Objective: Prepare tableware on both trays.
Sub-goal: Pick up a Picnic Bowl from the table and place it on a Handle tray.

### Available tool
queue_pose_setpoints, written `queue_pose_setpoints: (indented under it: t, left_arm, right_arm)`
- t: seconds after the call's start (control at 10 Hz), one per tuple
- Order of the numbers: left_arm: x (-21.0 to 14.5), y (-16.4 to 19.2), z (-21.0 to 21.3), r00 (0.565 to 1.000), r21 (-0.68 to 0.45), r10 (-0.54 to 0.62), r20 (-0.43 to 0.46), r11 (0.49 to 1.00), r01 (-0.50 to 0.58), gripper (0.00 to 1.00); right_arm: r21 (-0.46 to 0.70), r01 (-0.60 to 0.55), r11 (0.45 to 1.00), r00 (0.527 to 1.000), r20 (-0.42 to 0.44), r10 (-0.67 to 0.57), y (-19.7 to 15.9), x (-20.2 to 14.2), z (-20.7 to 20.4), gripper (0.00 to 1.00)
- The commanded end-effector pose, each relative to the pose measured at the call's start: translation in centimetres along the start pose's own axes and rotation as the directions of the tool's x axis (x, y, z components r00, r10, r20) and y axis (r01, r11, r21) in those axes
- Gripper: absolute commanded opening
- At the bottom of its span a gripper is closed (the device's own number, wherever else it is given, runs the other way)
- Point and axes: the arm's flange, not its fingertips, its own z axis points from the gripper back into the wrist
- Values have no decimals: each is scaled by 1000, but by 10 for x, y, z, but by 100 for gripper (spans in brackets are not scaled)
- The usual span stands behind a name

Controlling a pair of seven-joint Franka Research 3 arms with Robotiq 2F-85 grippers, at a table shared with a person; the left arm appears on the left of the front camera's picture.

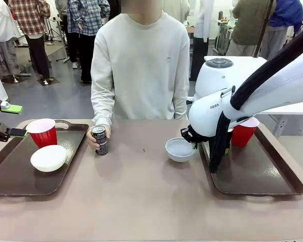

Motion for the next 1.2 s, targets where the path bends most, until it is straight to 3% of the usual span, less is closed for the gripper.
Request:
queue_pose_setpoints:
  t: [0.0, 0.2, 0.4, 0.6, 0.8, 1.1]
  left_arm:
    - [-5, 1, 1, 1000, -15, -18, 5, 1000, 18, 100]
    - [-5, 1, 1, 1000, -15, -18, 5, 1000, 18, 100]
    - [-5, 1, 1, 1000, -15, -18, 5, 1000, 18, 100]
    - [-5, 1, 1, 1000, -15, -18, 5, 1000, 18, 100]
    - [-5, 1, 1, 1000, -15, -18, 5, 1000, 18, 100]
    - [-5, 1, 1, 1000, -15, -18, 5, 1000, 18, 100]
  right_arm:
    - [12, -88, 996, 995, 46, 87, 1, -42, 57, 0]
    - [-34, -168, 985, 985, 34, 169, -5, -79, 102, 0]
    - [-48, -166, 985, 986, 9, 167, -24, -90, 113, 0]
    - [-46, -125, 991, 991, -42, 124, -70, -86, 102, 0]
    - [-54, -160, 986, 985, -79, 155, -112, -79, 90, 0]
    - [-54, -176, 983, 984, -29, 175, -143, -65, 65, 0]
